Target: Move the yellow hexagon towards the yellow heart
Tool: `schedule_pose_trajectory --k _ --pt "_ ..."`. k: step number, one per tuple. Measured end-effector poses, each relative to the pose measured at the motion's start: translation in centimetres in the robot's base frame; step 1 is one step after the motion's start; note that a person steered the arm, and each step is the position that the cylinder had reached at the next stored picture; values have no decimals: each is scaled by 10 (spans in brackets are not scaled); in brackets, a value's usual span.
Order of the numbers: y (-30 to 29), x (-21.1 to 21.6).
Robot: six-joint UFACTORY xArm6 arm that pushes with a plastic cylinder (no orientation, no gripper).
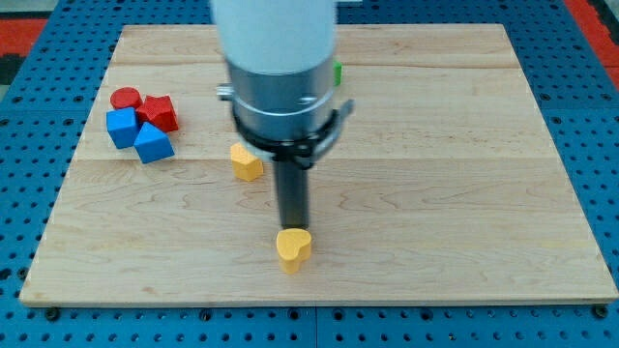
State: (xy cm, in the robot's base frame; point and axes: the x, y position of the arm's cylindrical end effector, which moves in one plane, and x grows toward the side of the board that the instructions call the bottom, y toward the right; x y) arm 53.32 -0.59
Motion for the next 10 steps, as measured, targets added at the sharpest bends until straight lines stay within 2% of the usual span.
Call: schedule_pose_trajectory --k 1,2,3,4,5,6,7,8,10 --pt "-15 -26" --pt "-24 -77" --pt "-42 -109" --pt "-88 -116" --pt "-103 -101" --pt "-63 -66" --pt "-21 -63" --pt "-13 -75" --pt "18 -16"
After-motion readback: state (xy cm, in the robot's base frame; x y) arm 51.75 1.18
